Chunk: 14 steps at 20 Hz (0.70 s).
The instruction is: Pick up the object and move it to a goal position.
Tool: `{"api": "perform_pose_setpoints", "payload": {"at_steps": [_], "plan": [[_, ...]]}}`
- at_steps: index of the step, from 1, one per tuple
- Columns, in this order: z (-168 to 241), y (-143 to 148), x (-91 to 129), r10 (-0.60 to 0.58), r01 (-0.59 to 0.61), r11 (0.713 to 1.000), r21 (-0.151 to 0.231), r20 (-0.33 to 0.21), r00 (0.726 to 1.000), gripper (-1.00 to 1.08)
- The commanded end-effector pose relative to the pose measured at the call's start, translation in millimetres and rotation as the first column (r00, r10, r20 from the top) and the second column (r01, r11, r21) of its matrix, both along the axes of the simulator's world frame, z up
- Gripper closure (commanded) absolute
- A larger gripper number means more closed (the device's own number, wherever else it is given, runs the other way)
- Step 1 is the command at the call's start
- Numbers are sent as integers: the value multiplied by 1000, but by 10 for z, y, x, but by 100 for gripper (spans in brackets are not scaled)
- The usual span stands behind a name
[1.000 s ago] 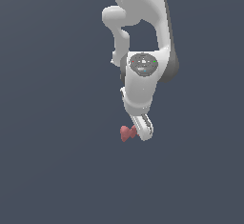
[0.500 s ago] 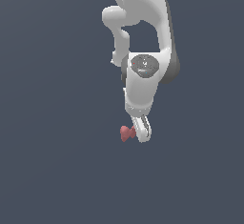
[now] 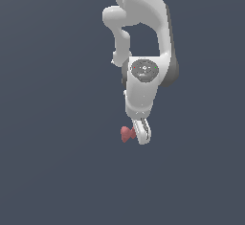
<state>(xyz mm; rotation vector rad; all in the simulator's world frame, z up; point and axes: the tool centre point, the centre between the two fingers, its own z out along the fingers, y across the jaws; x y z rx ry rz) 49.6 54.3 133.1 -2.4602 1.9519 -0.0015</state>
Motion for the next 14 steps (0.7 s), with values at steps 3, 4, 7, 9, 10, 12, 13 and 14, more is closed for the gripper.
{"api": "perform_pose_setpoints", "payload": {"at_steps": [3,4,7,9,10,12,13,14], "plan": [[-242,-4,-13,-2,2,1000,0,-1,1000,-92],[-284,-5,-14,-3,3,1000,-1,-1,1000,-92],[-365,-3,-13,-3,3,1000,-1,-1,1000,-92],[-380,-2,-6,-3,3,1000,-1,-1,1000,-92],[-377,-2,-2,-3,3,1000,-1,-1,1000,-92],[-375,-2,0,-3,3,1000,-1,-1,1000,108],[-375,-2,0,-3,3,1000,-1,-1,1000,108],[-375,-2,0,-3,3,1000,-1,-1,1000,108]]}}
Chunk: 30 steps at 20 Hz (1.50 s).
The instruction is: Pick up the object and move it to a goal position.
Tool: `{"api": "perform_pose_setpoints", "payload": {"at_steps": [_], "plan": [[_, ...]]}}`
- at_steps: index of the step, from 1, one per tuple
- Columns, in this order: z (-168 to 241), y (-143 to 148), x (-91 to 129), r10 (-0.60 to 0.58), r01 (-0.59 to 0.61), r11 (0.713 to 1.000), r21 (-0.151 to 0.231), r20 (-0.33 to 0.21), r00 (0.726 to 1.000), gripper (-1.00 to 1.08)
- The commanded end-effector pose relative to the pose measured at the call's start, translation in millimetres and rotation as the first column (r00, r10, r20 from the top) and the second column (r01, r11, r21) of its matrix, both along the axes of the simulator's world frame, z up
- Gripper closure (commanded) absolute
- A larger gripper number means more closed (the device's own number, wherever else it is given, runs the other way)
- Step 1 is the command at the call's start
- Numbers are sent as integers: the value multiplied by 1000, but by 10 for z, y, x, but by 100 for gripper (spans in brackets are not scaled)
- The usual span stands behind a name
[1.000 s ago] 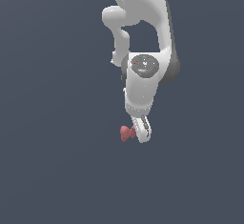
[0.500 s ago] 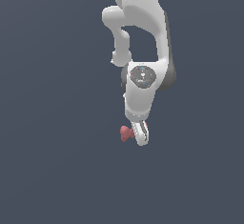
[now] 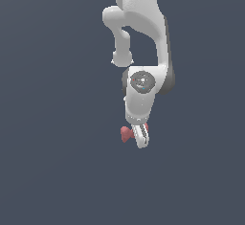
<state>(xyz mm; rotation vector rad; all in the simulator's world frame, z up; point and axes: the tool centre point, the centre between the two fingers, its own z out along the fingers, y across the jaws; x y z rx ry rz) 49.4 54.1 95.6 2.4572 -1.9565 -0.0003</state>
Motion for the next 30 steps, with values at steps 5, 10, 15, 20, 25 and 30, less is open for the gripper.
{"api": "perform_pose_setpoints", "payload": {"at_steps": [5,10,15,20,25,30], "plan": [[1,0,2,0,0,1000,0,0,1000,108],[11,-3,-2,0,0,1000,0,0,1000,108],[121,-34,-35,0,0,1000,0,0,1000,108],[360,-108,-107,0,0,1000,1,0,1000,108],[743,-223,-222,0,0,1000,2,0,1000,108],[1267,-386,-374,-1,1,1000,3,0,1000,108]]}}
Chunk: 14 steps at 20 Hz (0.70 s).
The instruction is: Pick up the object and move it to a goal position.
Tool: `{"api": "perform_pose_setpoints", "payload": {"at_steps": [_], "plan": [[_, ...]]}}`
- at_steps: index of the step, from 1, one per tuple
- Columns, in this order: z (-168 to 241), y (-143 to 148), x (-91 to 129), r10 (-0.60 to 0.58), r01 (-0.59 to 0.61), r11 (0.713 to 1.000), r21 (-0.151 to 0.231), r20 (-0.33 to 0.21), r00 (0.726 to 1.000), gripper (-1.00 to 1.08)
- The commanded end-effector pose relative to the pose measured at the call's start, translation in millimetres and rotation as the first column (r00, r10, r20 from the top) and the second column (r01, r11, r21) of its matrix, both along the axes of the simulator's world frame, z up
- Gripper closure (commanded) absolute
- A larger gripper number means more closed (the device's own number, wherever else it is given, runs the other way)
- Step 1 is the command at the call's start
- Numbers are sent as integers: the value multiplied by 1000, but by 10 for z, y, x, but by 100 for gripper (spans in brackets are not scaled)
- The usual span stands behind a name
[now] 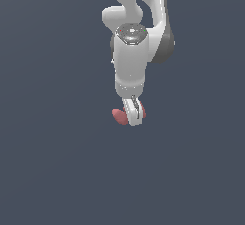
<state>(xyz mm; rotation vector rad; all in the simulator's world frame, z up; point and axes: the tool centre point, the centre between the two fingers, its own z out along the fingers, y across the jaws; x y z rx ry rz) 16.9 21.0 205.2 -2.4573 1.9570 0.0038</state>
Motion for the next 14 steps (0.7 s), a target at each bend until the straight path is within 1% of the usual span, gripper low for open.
{"api": "perform_pose_setpoints", "payload": {"at_steps": [1,14], "plan": [[286,-89,-82,-1,1,1000,1,1,1000,108],[1746,-531,-477,-2,2,1000,-1,1,1000,108]]}}
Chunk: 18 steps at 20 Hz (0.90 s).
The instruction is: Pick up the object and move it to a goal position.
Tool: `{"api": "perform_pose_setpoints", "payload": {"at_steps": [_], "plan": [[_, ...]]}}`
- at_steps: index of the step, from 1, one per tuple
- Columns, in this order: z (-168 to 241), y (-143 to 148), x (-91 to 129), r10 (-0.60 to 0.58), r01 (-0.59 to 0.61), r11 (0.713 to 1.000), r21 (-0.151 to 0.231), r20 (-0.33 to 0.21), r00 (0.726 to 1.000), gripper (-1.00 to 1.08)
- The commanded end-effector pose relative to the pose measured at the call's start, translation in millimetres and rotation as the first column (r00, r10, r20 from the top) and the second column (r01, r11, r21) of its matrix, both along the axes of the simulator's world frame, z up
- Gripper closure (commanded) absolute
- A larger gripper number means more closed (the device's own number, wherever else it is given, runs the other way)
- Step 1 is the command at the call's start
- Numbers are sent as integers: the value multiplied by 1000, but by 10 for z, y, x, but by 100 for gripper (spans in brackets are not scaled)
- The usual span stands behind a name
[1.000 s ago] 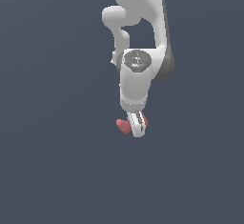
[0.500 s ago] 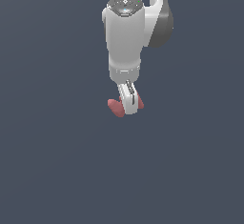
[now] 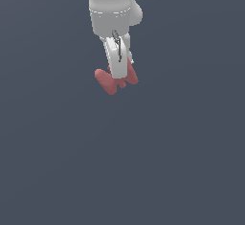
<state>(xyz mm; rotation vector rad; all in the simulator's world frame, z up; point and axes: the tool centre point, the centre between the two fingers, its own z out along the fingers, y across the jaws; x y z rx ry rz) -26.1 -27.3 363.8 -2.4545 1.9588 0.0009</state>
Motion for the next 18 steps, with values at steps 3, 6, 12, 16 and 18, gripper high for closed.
{"api": "perform_pose_setpoints", "payload": {"at_steps": [3,6,12,16,18], "plan": [[438,-129,-115,0,0,1000,-1,-1,1000,108],[663,-193,-165,1,-1,1000,-1,-1,1000,108],[953,-274,-221,2,-2,1000,-1,-1,1000,108],[1036,-296,-234,2,-2,1000,-1,0,1000,108],[1046,-299,-235,2,-2,1000,-1,0,1000,108]]}}
